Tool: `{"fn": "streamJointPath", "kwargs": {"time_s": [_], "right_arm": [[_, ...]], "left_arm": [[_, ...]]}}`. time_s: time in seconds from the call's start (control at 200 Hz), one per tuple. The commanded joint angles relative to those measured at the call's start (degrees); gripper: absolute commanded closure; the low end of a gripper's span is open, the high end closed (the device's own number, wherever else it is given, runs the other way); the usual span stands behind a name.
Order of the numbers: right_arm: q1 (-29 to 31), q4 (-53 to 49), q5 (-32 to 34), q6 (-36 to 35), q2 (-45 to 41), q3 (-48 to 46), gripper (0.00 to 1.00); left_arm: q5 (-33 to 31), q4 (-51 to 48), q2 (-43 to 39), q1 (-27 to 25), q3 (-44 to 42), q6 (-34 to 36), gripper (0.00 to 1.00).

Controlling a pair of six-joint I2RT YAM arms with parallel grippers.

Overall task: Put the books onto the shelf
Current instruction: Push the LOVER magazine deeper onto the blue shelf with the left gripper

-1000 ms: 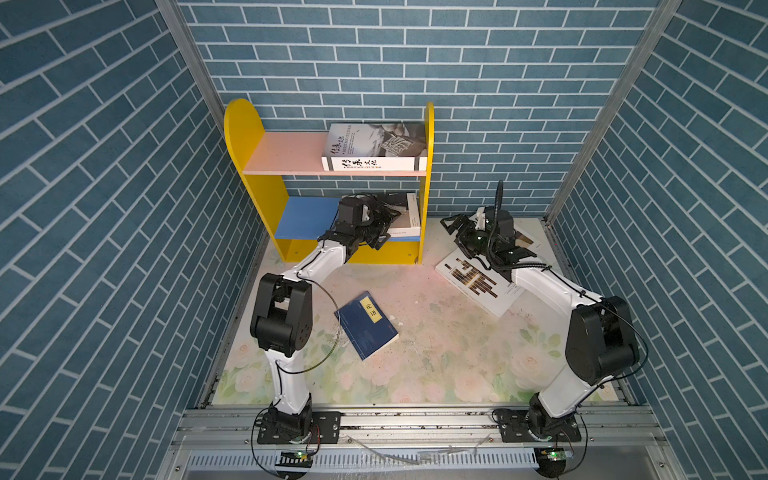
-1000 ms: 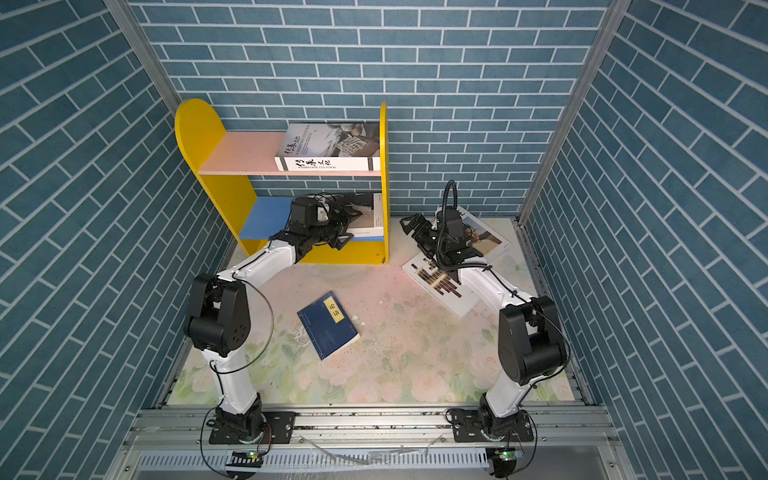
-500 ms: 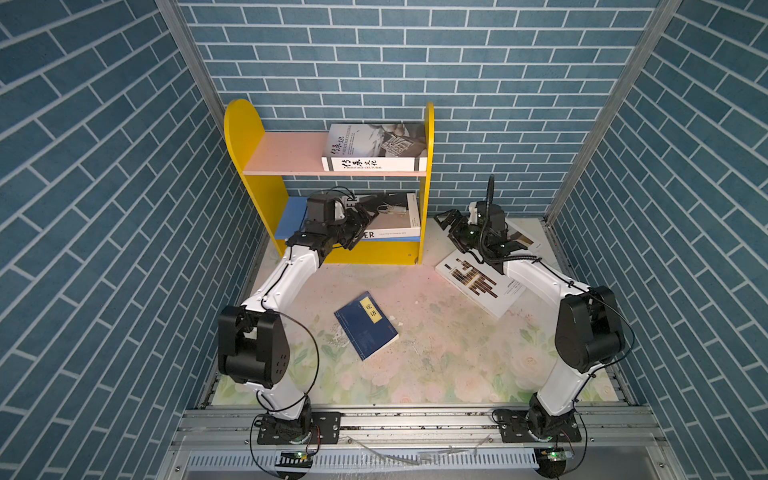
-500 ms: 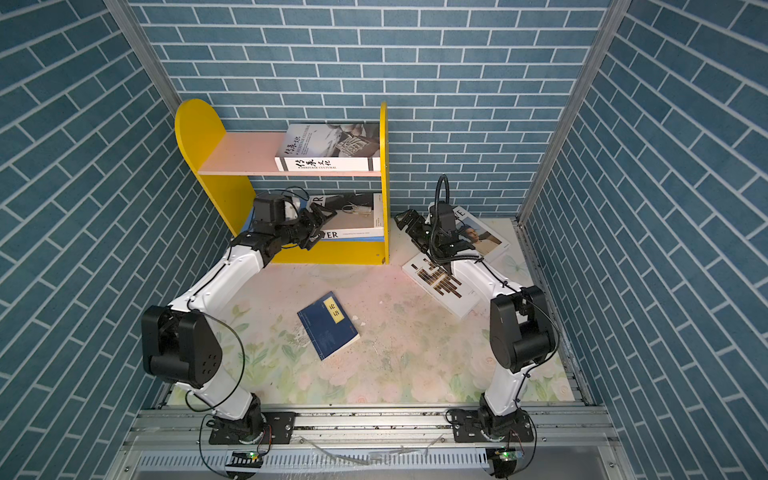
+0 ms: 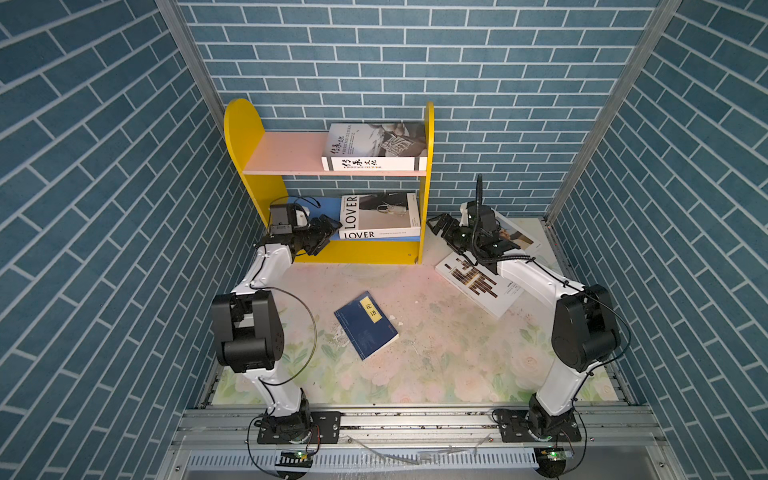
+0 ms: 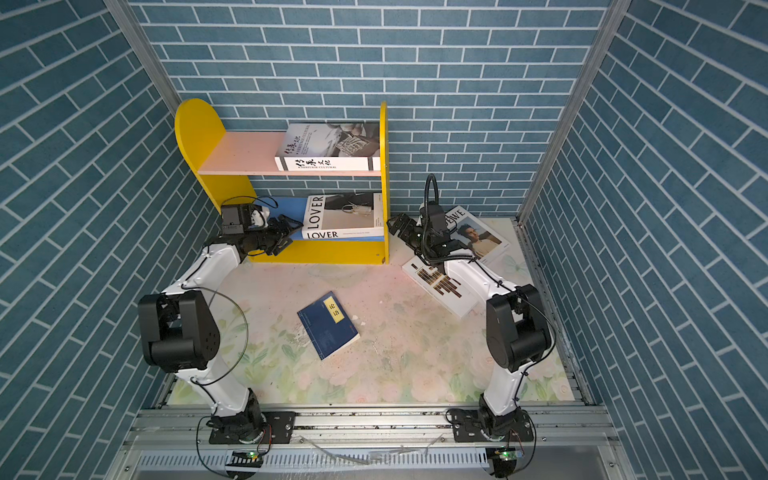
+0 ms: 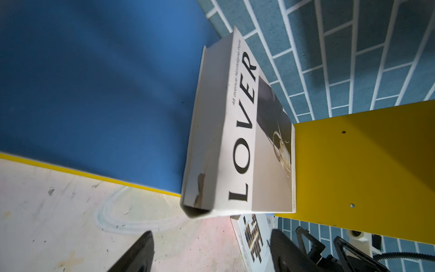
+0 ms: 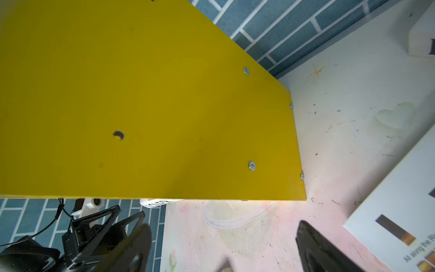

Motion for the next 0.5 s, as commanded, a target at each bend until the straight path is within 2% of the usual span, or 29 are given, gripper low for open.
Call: {"fn": "streamJointPath", "kwargs": {"time_s": [0.0, 0.315, 0.495], "right_arm": [[0.37, -1.6, 2.49, -1.55, -0.17, 0.24, 0.04], [1.12, -2.82, 5.62, -1.2, -0.74, -0.65, 0.05], [1.44, -3.49, 6.76, -1.03, -0.74, -0.8, 0.05]], "left_arm": [[7.8, 4.24, 2.29, 0.06, 2.94, 3.63, 0.24], [12.7, 9.3, 8.38, 0.68, 6.93, 2.85, 0.36], [15.78, 10.94, 10.64, 0.68, 9.05, 2.9, 0.46]]}}
